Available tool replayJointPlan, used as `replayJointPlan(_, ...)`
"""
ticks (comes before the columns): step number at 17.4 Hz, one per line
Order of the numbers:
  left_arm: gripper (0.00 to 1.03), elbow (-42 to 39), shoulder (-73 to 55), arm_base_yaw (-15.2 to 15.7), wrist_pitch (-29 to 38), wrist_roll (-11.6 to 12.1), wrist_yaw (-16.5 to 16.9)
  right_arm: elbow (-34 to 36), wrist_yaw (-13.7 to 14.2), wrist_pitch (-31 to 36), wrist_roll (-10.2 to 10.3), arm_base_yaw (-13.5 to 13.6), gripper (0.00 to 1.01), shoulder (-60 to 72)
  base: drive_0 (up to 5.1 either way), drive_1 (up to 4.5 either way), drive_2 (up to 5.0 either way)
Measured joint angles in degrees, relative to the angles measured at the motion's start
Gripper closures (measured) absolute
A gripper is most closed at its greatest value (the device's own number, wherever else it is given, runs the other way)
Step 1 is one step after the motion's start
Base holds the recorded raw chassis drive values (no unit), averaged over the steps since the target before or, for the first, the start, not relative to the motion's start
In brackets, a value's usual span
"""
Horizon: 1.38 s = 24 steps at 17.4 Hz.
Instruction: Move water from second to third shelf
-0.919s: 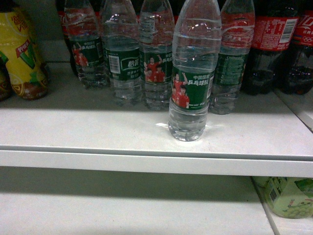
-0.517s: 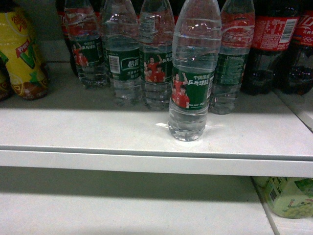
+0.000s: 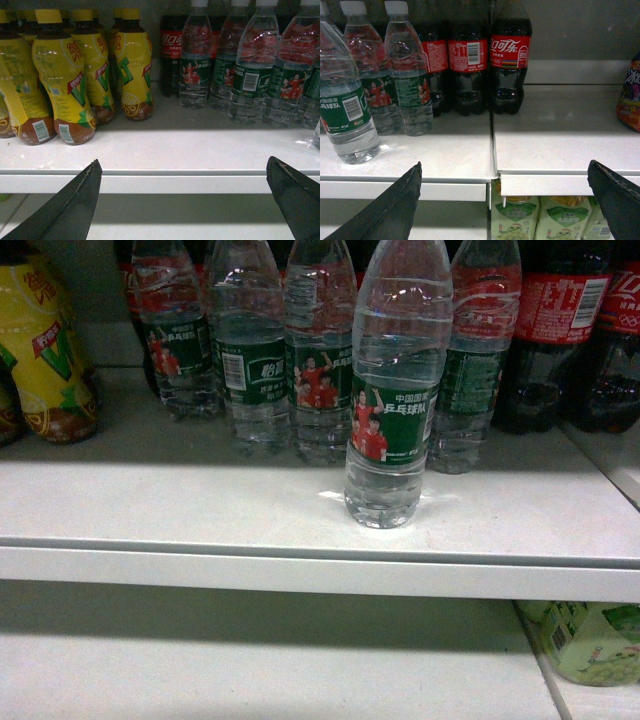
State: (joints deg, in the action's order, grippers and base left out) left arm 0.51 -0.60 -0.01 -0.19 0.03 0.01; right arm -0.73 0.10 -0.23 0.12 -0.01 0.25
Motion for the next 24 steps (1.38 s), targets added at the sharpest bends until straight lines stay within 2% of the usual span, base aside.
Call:
replayJointPlan(8, 0.05, 0.00, 0.00, 0.00, -0.02, 0.00, 0.00, 0.00, -0.02, 0.00, 0.00, 0.00, 0.03, 0.00, 0.0, 0.00, 0.0)
replayJointPlan(9, 0.05, 0.00, 0.00, 0.00, -0.02, 0.00, -0.02, -0.52, -7.13, -1.73, 2.36, -2.89, 0.03, 1.97, 0.0, 0.00, 0.0)
replayJointPlan(10, 0.05, 0.00, 0.00, 0.00, 0.00, 0.00, 0.00, -1.14, -12.59, 1.27, 5.35, -5.51, 0.03, 7.04, 0.0, 0.00, 0.0)
replayJointPlan(11, 0.05, 0.00, 0.00, 0.00, -0.04, 0.00, -0.04, -1.97, -15.39, 4.94, 6.84, -5.97, 0.03, 11.26, 0.0, 0.00, 0.0)
replayJointPlan(12, 0.05, 0.00, 0.00, 0.00, 0.00, 0.00, -0.02, -3.48, -16.61, 9.90, 6.97, -5.42, 0.03, 15.67, 0.0, 0.00, 0.0)
replayJointPlan(15, 0.05, 0.00, 0.00, 0.00, 0.00, 0.00, -0.02, -7.89, -15.50, 22.36, 6.08, -2.43, 0.03, 30.34, 0.0, 0.00, 0.0)
replayJointPlan(18, 0.05, 0.00, 0.00, 0.00, 0.00, 0.00, -0.02, -11.17, -13.51, 31.23, 5.35, 2.27, 0.03, 43.06, 0.0, 0.00, 0.0)
replayJointPlan(22, 0.05, 0.00, 0.00, 0.00, 0.00, 0.00, -0.02, -11.74, -9.22, 44.06, 3.98, 12.33, 0.03, 59.19, 0.0, 0.00, 0.0)
replayJointPlan(24, 0.05, 0.00, 0.00, 0.00, 0.00, 0.00, -0.04, -14.27, -7.34, 50.82, 3.48, 16.39, 0.03, 68.59, 0.0, 0.00, 0.0)
